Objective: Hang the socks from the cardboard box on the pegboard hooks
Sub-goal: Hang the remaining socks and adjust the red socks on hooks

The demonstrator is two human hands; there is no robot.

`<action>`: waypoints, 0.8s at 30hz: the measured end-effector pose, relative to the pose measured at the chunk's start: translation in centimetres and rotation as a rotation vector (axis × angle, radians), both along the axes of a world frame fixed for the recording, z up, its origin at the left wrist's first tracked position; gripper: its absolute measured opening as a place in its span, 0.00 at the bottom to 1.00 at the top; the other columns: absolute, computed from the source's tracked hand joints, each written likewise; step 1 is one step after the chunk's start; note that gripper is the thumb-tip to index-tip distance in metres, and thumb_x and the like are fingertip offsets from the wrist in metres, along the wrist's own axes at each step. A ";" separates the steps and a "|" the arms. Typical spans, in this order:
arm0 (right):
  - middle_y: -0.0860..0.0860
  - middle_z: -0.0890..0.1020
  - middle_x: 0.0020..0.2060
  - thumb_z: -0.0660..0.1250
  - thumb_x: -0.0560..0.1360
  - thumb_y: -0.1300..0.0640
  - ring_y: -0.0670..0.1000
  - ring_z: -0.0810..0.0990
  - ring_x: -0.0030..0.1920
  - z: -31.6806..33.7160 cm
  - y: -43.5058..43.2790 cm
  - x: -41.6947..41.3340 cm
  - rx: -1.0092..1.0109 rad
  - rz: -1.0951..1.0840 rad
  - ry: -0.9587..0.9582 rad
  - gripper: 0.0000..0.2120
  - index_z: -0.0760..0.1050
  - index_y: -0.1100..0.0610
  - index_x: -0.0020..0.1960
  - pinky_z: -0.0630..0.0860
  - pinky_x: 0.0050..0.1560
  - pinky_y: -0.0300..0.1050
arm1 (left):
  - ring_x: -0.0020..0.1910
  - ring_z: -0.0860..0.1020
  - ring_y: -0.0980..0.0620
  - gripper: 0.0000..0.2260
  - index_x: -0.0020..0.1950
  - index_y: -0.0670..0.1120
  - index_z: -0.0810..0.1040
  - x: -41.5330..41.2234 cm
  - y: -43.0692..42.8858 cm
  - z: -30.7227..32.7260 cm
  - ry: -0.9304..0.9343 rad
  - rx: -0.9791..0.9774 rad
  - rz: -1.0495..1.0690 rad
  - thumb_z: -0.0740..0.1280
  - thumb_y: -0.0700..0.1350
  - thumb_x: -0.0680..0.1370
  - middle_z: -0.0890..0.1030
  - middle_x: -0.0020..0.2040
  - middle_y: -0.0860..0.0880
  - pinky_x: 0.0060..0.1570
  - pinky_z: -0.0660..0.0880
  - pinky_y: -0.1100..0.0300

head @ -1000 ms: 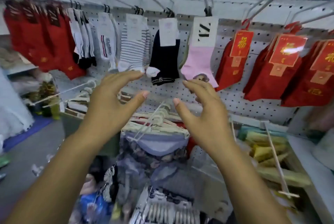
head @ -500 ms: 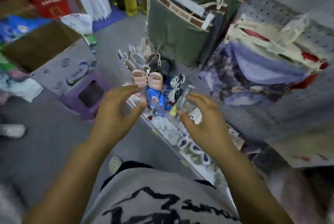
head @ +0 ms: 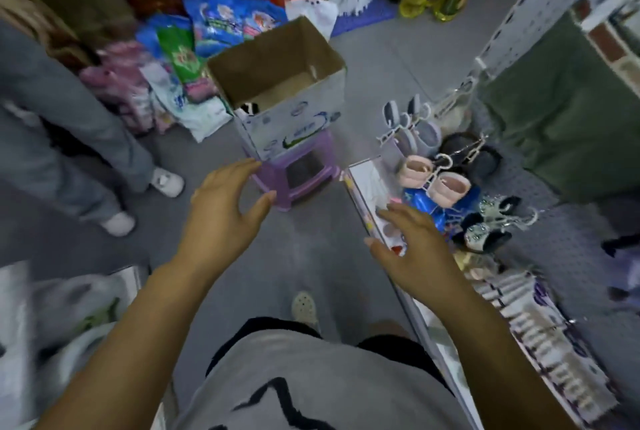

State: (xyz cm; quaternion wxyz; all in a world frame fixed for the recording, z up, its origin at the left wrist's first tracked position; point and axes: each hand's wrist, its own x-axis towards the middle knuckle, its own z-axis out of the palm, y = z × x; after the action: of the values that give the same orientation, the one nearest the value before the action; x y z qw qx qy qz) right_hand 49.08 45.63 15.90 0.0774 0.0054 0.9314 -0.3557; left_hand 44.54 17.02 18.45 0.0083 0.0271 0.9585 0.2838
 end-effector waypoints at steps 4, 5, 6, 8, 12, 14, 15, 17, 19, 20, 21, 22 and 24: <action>0.55 0.77 0.66 0.76 0.73 0.53 0.56 0.72 0.68 -0.2 -2.8 -6.0 0.025 0.095 0.006 0.22 0.79 0.57 0.65 0.62 0.69 0.38 | 0.69 0.73 0.41 0.25 0.71 0.45 0.75 -3.4 -3.3 0.1 0.004 0.002 0.073 0.66 0.58 0.79 0.77 0.70 0.44 0.68 0.71 0.44; 0.54 0.77 0.66 0.76 0.74 0.52 0.55 0.72 0.68 -0.2 -3.3 -7.4 0.025 0.107 0.004 0.22 0.79 0.57 0.65 0.60 0.67 0.35 | 0.69 0.73 0.41 0.24 0.72 0.45 0.74 -4.1 -3.9 -0.2 -0.002 0.003 0.095 0.68 0.56 0.79 0.76 0.71 0.44 0.69 0.70 0.45; 0.53 0.78 0.65 0.75 0.74 0.52 0.54 0.72 0.68 -0.2 -3.8 -8.9 0.022 0.120 -0.005 0.21 0.79 0.57 0.65 0.60 0.66 0.33 | 0.70 0.73 0.42 0.24 0.72 0.45 0.74 -4.8 -4.4 -0.6 -0.012 0.007 0.119 0.68 0.55 0.79 0.76 0.71 0.44 0.71 0.68 0.46; 0.53 0.78 0.65 0.74 0.75 0.52 0.54 0.73 0.67 -0.4 -4.6 -11.8 0.007 0.164 -0.025 0.21 0.78 0.57 0.65 0.62 0.65 0.34 | 0.72 0.71 0.43 0.26 0.73 0.44 0.73 -6.1 -5.1 -1.5 -0.050 0.028 0.180 0.69 0.55 0.79 0.75 0.72 0.44 0.72 0.66 0.48; 0.49 0.79 0.64 0.74 0.75 0.52 0.50 0.75 0.65 -1.1 -5.9 -18.5 -0.113 0.238 -0.126 0.20 0.77 0.51 0.66 0.72 0.67 0.46 | 0.72 0.71 0.45 0.28 0.74 0.44 0.71 -9.9 -6.2 -3.4 -0.148 0.136 0.329 0.68 0.57 0.79 0.74 0.72 0.44 0.67 0.66 0.56; 0.49 0.79 0.63 0.74 0.75 0.51 0.48 0.77 0.63 -1.6 -6.7 -22.9 -0.165 0.255 -0.168 0.20 0.77 0.47 0.65 0.74 0.66 0.47 | 0.71 0.72 0.47 0.28 0.75 0.46 0.70 -12.8 -6.8 -4.6 -0.184 0.175 0.383 0.68 0.57 0.79 0.74 0.72 0.45 0.63 0.66 0.59; 0.49 0.79 0.62 0.74 0.75 0.51 0.46 0.77 0.61 -1.9 -7.1 -25.3 -0.182 0.270 -0.180 0.19 0.77 0.46 0.65 0.75 0.65 0.46 | 0.71 0.72 0.48 0.27 0.75 0.46 0.70 -14.5 -7.1 -5.1 -0.202 0.192 0.410 0.68 0.58 0.79 0.74 0.72 0.45 0.62 0.66 0.60; 0.49 0.81 0.61 0.74 0.75 0.51 0.44 0.79 0.59 -2.8 -8.1 -30.7 -0.222 0.295 -0.229 0.19 0.77 0.45 0.64 0.76 0.64 0.45 | 0.70 0.73 0.49 0.27 0.75 0.45 0.70 -18.3 -7.6 -6.3 -0.247 0.234 0.464 0.67 0.57 0.80 0.74 0.73 0.46 0.61 0.66 0.61; 0.46 0.81 0.61 0.74 0.75 0.51 0.42 0.78 0.61 -3.8 -9.4 -36.1 -0.244 0.326 -0.294 0.18 0.77 0.45 0.64 0.77 0.64 0.45 | 0.70 0.74 0.49 0.26 0.75 0.44 0.71 -22.3 -8.0 -7.6 -0.293 0.292 0.522 0.67 0.56 0.80 0.75 0.72 0.46 0.61 0.67 0.61; 0.44 0.80 0.62 0.73 0.76 0.52 0.42 0.77 0.63 -4.4 -10.0 -38.7 -0.237 0.345 -0.319 0.18 0.77 0.47 0.65 0.76 0.65 0.45 | 0.70 0.74 0.49 0.26 0.74 0.43 0.71 -24.3 -8.1 -8.2 -0.317 0.323 0.555 0.67 0.55 0.81 0.75 0.72 0.46 0.61 0.68 0.61; 0.44 0.80 0.63 0.73 0.76 0.52 0.42 0.76 0.64 -5.2 -10.8 -41.1 -0.223 0.368 -0.341 0.19 0.77 0.49 0.67 0.75 0.66 0.44 | 0.69 0.74 0.49 0.25 0.74 0.42 0.71 -26.4 -8.4 -9.0 -0.336 0.353 0.591 0.67 0.53 0.81 0.75 0.72 0.45 0.61 0.68 0.60; 0.45 0.79 0.63 0.73 0.77 0.52 0.43 0.75 0.65 -6.0 -11.7 -43.4 -0.204 0.396 -0.367 0.20 0.76 0.51 0.68 0.74 0.67 0.44 | 0.69 0.74 0.48 0.24 0.74 0.42 0.71 -28.3 -8.6 -9.8 -0.353 0.381 0.628 0.67 0.52 0.81 0.75 0.72 0.45 0.61 0.68 0.60; 0.48 0.78 0.64 0.72 0.77 0.52 0.44 0.74 0.66 -8.2 -13.7 -47.6 -0.153 0.457 -0.427 0.20 0.75 0.53 0.68 0.72 0.68 0.44 | 0.69 0.74 0.48 0.24 0.74 0.41 0.70 -31.9 -9.1 -12.0 -0.393 0.438 0.694 0.66 0.52 0.82 0.75 0.72 0.44 0.62 0.68 0.60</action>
State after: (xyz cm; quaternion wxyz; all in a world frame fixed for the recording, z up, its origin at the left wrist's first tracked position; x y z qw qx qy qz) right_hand 1.50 31.94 7.75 0.3489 -0.1351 0.8417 -0.3892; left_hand 12.61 7.88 6.49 0.0884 -0.3491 0.8083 0.4657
